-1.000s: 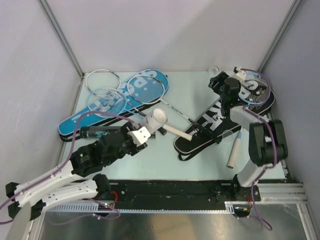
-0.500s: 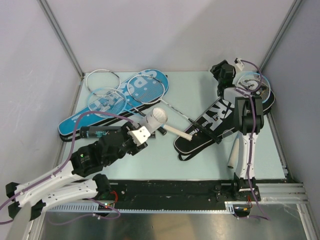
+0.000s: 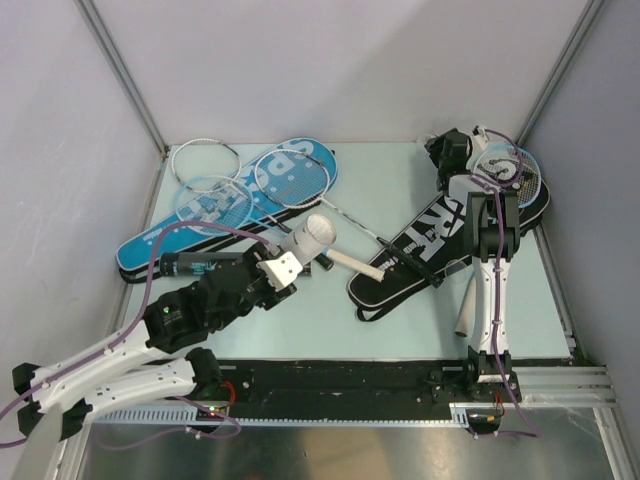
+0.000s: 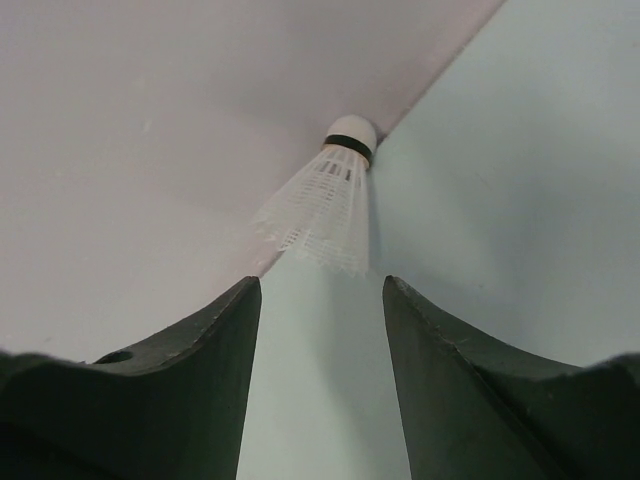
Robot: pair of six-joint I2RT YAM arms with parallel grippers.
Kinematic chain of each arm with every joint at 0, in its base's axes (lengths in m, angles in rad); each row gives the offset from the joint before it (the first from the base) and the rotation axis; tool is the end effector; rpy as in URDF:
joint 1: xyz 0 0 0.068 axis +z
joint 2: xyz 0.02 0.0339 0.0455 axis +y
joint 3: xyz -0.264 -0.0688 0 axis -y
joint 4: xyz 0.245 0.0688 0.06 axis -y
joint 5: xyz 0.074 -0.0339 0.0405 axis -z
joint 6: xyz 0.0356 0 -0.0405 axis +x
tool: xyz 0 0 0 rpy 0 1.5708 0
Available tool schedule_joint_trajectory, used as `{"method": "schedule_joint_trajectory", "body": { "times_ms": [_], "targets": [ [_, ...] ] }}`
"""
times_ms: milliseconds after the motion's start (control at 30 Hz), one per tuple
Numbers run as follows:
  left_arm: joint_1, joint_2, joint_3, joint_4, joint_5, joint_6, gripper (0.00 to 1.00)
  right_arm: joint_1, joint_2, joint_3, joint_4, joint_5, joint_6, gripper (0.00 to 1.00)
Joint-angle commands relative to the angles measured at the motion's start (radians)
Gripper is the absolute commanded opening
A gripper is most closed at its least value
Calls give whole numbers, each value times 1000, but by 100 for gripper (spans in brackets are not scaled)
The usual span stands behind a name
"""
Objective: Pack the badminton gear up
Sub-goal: Pick up the shuttlecock at the center of the board.
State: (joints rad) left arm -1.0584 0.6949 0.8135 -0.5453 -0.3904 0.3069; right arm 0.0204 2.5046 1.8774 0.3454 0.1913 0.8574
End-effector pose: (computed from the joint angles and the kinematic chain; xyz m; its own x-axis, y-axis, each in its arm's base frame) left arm 0.0857 -0.1247 0.3269 -0.0012 0.5721 -0.8202 0.6677 0.6111 0.4252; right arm 0.5705 0.0049 0.1450 -0.0590 0.7413 -0.6686 0.3166 0.6491 0.6917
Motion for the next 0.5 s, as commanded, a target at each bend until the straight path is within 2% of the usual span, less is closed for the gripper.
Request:
{"method": "schedule_joint_trajectory", "body": {
  "times_ms": [0,267,467],
  "targets": [
    [-5,-3,11,69,-22,9,31,-11,23,65,-40,-18,83,57],
    [-3,-11,14,69,-28,14,32,-11,73,116,-84,-11,194,55],
    [-2,-26,13,70,-38,21,32,-11,165,255,-139,-23,256,53]
  ]
}}
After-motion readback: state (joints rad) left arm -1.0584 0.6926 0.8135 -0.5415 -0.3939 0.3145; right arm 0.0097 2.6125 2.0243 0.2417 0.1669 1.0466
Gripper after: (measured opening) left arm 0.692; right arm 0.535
